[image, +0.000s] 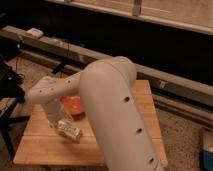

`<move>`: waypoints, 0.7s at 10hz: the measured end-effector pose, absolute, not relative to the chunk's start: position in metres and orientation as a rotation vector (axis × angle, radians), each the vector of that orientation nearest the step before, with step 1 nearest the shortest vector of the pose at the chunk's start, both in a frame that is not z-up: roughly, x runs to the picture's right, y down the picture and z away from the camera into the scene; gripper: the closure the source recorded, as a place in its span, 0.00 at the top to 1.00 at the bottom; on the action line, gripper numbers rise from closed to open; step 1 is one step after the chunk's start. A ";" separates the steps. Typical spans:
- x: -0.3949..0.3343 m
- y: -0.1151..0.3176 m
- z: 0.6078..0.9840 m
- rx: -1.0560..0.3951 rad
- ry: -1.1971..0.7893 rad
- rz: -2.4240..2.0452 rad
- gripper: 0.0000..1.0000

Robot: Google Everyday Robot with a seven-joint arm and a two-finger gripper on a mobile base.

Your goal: Place the bottle in the ceramic bowl

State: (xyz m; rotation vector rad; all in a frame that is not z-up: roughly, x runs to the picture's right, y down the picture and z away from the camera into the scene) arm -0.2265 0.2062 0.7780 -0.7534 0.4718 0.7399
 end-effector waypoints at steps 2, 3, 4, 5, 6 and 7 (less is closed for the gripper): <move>-0.229 0.214 0.782 -0.769 0.482 0.722 0.65; -0.231 0.218 0.784 -0.773 0.485 0.711 0.65; -0.231 0.219 0.786 -0.775 0.488 0.706 0.65; -0.231 0.222 0.789 -0.777 0.495 0.700 0.65; -0.233 0.226 0.792 -0.778 0.501 0.687 0.65; -0.235 0.229 0.795 -0.778 0.505 0.675 0.65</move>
